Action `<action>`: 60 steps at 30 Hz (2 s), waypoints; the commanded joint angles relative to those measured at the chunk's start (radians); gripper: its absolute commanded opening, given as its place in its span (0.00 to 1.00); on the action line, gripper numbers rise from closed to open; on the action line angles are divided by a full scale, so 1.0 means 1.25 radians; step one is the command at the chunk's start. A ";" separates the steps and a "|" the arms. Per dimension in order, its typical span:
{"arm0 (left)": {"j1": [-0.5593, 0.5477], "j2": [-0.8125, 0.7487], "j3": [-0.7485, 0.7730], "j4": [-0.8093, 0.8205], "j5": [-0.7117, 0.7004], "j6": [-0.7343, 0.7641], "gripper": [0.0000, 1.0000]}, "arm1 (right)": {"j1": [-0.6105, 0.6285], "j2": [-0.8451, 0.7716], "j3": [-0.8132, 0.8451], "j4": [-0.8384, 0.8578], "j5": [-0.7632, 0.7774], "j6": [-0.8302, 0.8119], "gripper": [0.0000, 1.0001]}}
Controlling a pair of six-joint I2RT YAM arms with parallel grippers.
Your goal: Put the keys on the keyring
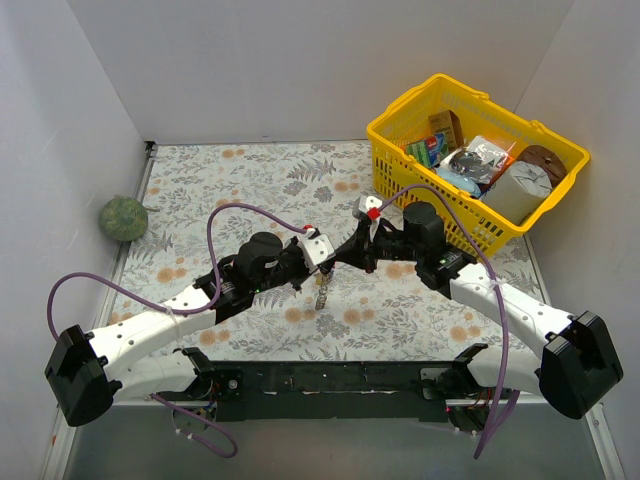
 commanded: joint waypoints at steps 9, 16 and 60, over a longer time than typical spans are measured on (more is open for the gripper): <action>-0.004 -0.017 0.002 0.023 -0.004 0.008 0.00 | 0.000 -0.033 0.009 -0.003 -0.040 -0.035 0.01; -0.004 -0.017 0.001 0.026 -0.009 0.008 0.00 | -0.001 -0.039 0.010 -0.014 -0.046 -0.045 0.01; -0.004 -0.019 -0.003 0.026 0.003 0.011 0.00 | -0.015 0.020 0.017 -0.003 0.005 0.005 0.01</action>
